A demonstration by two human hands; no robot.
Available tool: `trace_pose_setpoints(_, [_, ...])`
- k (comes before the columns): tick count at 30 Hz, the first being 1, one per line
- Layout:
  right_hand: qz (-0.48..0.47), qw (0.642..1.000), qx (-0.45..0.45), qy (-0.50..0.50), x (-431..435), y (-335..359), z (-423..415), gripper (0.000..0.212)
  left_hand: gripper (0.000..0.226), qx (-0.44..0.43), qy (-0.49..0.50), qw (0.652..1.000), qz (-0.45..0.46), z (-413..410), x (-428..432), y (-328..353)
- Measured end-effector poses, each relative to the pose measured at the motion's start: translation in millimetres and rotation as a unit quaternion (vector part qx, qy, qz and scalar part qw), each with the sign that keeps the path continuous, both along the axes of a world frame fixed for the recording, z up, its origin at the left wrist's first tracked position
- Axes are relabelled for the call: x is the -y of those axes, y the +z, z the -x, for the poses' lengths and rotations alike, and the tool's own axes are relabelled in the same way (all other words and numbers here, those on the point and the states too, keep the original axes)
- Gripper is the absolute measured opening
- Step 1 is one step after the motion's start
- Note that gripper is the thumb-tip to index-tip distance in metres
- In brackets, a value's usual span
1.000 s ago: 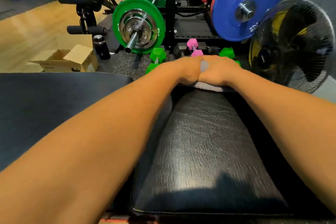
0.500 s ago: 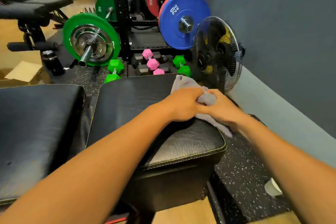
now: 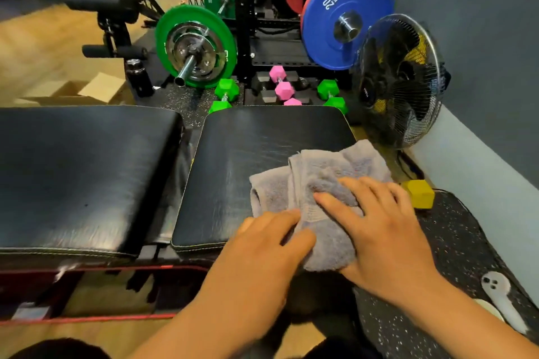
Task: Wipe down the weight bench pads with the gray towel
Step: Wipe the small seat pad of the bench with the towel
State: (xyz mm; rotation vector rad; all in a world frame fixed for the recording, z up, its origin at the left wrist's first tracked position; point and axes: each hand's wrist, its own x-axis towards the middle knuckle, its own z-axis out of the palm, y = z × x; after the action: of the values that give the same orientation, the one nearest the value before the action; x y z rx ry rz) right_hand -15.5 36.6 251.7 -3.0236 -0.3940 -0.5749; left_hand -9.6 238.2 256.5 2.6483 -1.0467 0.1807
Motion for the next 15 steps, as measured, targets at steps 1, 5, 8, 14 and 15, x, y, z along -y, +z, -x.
trace_pose_setpoints(1, [0.019,1.0,0.0,0.021,-13.8,1.5,-4.2,0.074,0.027,0.008,0.026,1.0,-0.007,2.9,-9.4,-0.2])
trace_pose_setpoints(5, [0.059,0.994,-0.059,0.063,-72.2,-0.2,-23.0,0.098,0.023,-0.012,0.128,0.991,0.032,3.9,-50.2,0.5])
trace_pose_setpoints(8, [0.098,0.986,-0.097,0.096,-107.0,8.5,-39.8,0.108,0.036,-0.025,0.176,0.981,0.082,3.5,-74.1,-7.5])
trace_pose_setpoints(14, [0.14,0.952,-0.195,0.191,-139.2,24.7,-80.8,0.124,0.055,-0.106,0.221,0.954,0.176,0.3,-84.4,-9.7])
trace_pose_setpoints(15, [0.144,0.946,-0.212,0.199,-139.9,25.8,-88.1,0.128,0.051,-0.133,0.22,0.948,0.185,-4.3,-81.5,-4.8])
